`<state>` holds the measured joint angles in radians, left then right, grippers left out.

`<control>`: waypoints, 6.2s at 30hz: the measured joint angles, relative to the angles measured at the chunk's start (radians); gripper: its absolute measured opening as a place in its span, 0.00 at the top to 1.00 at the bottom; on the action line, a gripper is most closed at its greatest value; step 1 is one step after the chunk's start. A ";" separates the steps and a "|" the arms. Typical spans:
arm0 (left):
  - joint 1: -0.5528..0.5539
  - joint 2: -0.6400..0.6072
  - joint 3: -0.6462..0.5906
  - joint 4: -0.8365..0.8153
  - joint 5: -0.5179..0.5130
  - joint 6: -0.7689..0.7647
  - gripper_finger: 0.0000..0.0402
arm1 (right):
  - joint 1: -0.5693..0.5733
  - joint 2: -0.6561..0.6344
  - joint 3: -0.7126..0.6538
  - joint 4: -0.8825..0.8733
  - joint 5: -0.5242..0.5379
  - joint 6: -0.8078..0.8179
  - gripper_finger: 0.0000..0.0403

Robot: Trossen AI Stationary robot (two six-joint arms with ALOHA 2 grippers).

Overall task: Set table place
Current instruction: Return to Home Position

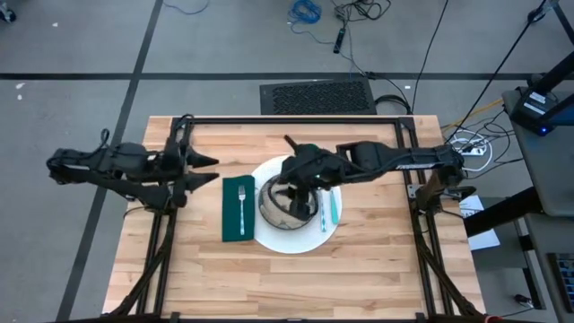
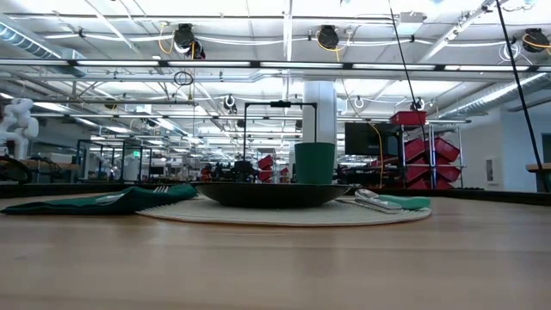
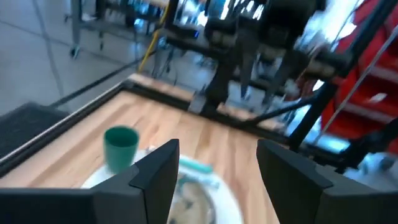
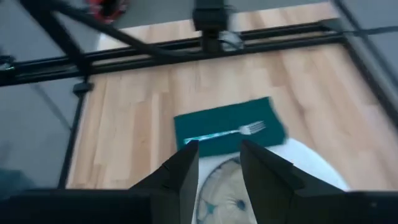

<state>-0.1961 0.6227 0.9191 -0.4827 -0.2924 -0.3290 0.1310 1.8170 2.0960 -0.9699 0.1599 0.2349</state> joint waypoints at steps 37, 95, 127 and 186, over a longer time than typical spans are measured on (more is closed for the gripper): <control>-0.004 0.010 -0.127 0.085 -0.086 0.351 0.50 | -0.082 -1.106 -1.463 0.553 -0.171 -0.050 0.74; 0.012 -0.435 -0.911 0.617 0.113 0.233 0.50 | -0.086 -1.792 -2.082 1.002 -0.263 -0.184 0.74; 0.012 -0.592 -0.912 0.505 0.187 0.231 0.50 | -0.084 -1.791 -2.082 0.999 -0.268 -0.116 0.74; 0.012 -0.592 -0.911 0.506 0.183 0.231 0.50 | -0.084 -1.791 -2.082 0.999 -0.268 -0.116 0.74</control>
<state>-0.1837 0.0303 0.0078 0.0228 -0.1089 -0.0978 0.0475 0.0261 0.0139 0.0296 -0.1081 0.1189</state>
